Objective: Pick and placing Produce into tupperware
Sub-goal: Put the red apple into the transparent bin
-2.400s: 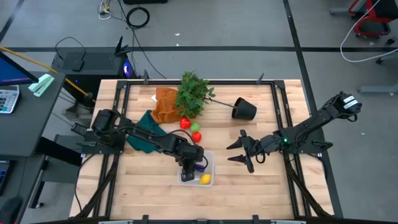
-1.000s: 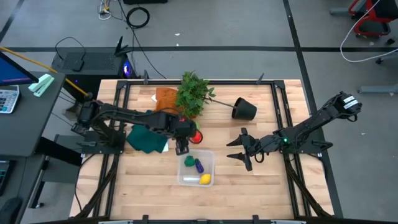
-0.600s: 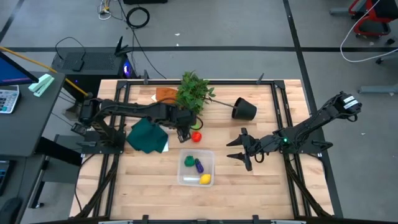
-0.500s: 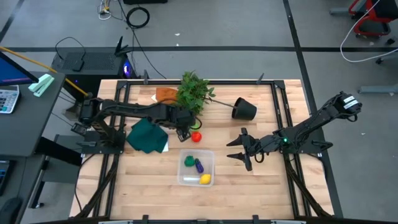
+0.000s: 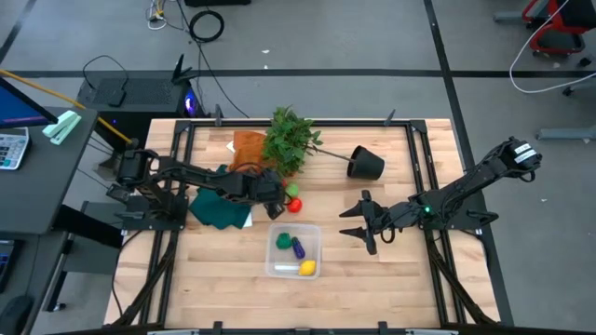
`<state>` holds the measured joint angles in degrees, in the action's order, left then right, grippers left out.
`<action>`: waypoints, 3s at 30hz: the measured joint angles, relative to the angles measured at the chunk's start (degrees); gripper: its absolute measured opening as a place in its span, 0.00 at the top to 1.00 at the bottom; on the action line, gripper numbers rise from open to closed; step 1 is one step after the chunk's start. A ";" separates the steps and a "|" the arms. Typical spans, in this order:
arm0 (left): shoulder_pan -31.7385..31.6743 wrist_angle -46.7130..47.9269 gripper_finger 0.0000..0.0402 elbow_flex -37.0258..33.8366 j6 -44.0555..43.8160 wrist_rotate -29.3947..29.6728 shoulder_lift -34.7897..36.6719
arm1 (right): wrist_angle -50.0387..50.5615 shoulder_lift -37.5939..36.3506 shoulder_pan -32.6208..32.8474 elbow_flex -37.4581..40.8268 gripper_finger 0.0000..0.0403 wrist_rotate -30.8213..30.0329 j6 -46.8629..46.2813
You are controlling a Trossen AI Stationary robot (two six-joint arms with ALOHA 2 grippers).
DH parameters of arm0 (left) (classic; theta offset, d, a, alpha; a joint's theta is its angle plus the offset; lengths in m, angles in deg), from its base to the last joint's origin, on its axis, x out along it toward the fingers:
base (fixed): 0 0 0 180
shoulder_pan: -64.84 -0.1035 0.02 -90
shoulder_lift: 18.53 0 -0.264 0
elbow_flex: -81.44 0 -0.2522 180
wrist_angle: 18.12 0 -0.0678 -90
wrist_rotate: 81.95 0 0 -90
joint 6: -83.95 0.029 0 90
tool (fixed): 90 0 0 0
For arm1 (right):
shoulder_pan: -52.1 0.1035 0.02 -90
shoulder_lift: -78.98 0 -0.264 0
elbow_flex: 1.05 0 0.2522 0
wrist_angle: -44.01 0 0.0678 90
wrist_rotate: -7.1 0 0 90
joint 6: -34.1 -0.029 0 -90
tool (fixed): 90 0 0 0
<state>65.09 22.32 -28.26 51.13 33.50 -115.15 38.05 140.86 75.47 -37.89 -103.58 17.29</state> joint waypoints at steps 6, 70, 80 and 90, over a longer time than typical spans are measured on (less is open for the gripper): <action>-0.02 -0.44 0.40 -0.72 -2.58 1.55 0.00 | 0.02 0.00 0.01 -0.01 0.52 -0.02 -0.02; -0.07 -13.46 0.02 -0.62 -19.38 12.28 -7.42 | 0.43 0.02 -0.01 0.00 0.52 -0.07 -0.07; -0.07 -15.65 0.02 -0.72 -19.51 12.34 -10.56 | 0.67 0.02 0.00 -0.01 0.52 -0.07 -0.37; -0.07 -16.59 0.07 -0.70 -19.05 12.84 -10.99 | 0.83 0.02 0.00 0.00 0.52 -0.08 -0.46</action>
<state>65.03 5.73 -28.96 32.08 46.34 -126.15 38.88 140.89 75.47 -37.90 -103.66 16.83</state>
